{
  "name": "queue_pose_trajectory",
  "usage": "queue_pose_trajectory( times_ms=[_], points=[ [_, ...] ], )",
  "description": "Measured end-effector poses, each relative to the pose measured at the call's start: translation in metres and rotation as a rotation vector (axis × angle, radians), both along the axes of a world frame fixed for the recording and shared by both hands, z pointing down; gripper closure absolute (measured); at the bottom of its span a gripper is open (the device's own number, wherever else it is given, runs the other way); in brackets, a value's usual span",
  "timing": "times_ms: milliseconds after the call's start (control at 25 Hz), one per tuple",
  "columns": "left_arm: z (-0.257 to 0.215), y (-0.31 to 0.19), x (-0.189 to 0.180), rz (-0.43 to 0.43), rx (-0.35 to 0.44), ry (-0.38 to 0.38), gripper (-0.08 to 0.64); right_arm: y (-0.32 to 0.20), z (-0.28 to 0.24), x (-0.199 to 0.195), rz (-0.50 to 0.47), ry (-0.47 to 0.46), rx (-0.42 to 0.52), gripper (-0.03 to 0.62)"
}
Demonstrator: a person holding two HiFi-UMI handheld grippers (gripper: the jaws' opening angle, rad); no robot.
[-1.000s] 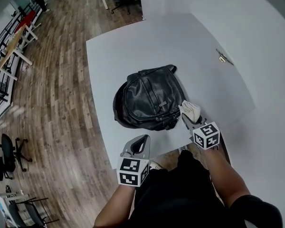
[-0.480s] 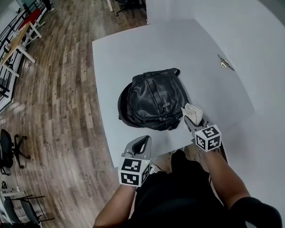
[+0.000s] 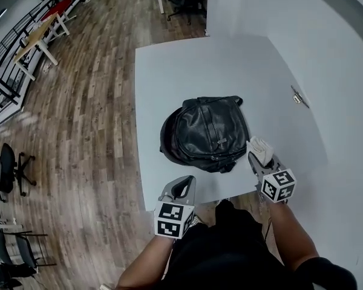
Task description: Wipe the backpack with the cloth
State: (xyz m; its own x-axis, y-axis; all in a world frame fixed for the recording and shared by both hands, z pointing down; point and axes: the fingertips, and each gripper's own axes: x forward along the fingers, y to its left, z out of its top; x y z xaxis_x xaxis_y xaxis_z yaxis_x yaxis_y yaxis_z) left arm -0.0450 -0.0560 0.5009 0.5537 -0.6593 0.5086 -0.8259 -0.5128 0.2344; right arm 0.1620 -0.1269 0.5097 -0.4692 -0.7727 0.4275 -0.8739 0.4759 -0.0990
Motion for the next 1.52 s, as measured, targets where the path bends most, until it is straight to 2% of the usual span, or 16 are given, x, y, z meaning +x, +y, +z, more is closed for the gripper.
queue_pose_trajectory(
  times_ms=[360, 600, 680, 800, 920, 1200, 1520],
  points=[
    [-0.006, -0.028, -0.003, -0.068, 0.04, 0.002, 0.552, -0.059, -0.037, -0.07, -0.161, -0.062, 0.063, 0.508],
    [-0.011, -0.037, -0.028, -0.167, 0.029, 0.003, 0.552, -0.099, -0.042, -0.135, -0.294, -0.079, 0.062, 0.508],
    [-0.007, -0.04, -0.037, -0.195, 0.031, -0.017, 0.552, -0.114, -0.036, -0.158, -0.327, -0.104, 0.042, 0.508],
    [0.008, -0.04, -0.046, -0.211, 0.017, -0.082, 0.552, -0.137, -0.015, -0.188, -0.344, -0.183, -0.041, 0.508],
    [0.016, -0.037, -0.053, -0.24, -0.018, -0.08, 0.552, -0.155, -0.004, -0.216, -0.352, -0.232, -0.084, 0.508],
    [0.036, -0.021, -0.052, -0.214, -0.075, -0.122, 0.552, -0.178, 0.012, -0.273, -0.41, -0.212, -0.084, 0.508],
    [0.035, -0.029, -0.065, -0.282, -0.072, -0.102, 0.552, -0.196, 0.028, -0.287, -0.413, -0.21, -0.089, 0.508]
  ],
)
